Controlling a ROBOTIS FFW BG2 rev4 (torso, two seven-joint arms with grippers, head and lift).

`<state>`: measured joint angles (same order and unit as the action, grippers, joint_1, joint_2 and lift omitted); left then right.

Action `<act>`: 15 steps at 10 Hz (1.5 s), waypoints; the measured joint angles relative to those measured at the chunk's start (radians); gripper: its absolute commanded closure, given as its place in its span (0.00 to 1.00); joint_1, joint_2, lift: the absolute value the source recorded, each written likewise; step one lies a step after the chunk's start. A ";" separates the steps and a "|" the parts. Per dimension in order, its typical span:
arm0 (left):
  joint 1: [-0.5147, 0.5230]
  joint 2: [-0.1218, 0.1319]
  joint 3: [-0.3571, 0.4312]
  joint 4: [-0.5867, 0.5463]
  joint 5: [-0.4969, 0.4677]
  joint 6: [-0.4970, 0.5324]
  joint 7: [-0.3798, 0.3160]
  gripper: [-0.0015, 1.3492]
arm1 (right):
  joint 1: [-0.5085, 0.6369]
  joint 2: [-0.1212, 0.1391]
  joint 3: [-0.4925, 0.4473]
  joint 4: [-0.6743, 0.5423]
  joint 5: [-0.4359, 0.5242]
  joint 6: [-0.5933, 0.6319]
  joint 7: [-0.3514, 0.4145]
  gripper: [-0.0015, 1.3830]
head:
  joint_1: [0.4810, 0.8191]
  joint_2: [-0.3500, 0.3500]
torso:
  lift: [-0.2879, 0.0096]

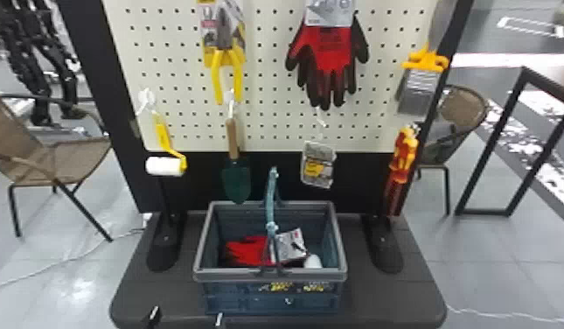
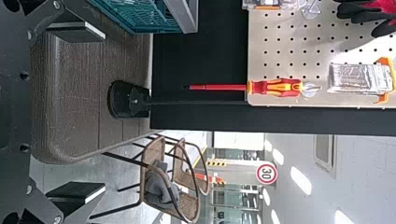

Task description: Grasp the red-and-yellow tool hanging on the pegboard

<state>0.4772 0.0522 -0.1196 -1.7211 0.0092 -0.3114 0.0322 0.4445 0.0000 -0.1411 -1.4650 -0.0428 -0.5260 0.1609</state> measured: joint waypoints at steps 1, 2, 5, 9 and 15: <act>0.000 0.000 0.000 0.000 0.000 0.000 0.000 0.09 | -0.001 0.000 0.000 0.001 -0.001 0.000 0.000 0.12 | 0.20 0.50 | 0.63; 0.000 0.000 0.000 0.000 0.000 0.000 0.000 0.09 | -0.002 0.000 0.000 0.002 -0.002 0.000 0.000 0.12 | 0.20 0.50 | 0.63; 0.000 0.000 0.000 0.000 0.000 0.000 0.000 0.09 | -0.003 0.000 0.000 0.004 -0.009 0.000 0.000 0.12 | 0.20 0.50 | 0.63; -0.001 0.001 0.000 0.001 0.000 0.000 0.000 0.09 | -0.007 0.000 0.000 0.003 -0.012 0.001 0.000 0.12 | 0.20 0.50 | 0.63; -0.008 0.015 -0.008 0.002 0.009 0.005 0.000 0.09 | -0.214 -0.083 -0.002 0.032 -0.050 0.148 0.201 0.12 | 0.20 0.50 | 0.63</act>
<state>0.4695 0.0674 -0.1280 -1.7196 0.0177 -0.3069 0.0322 0.2308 -0.0832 -0.1428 -1.4325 -0.0924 -0.3783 0.3621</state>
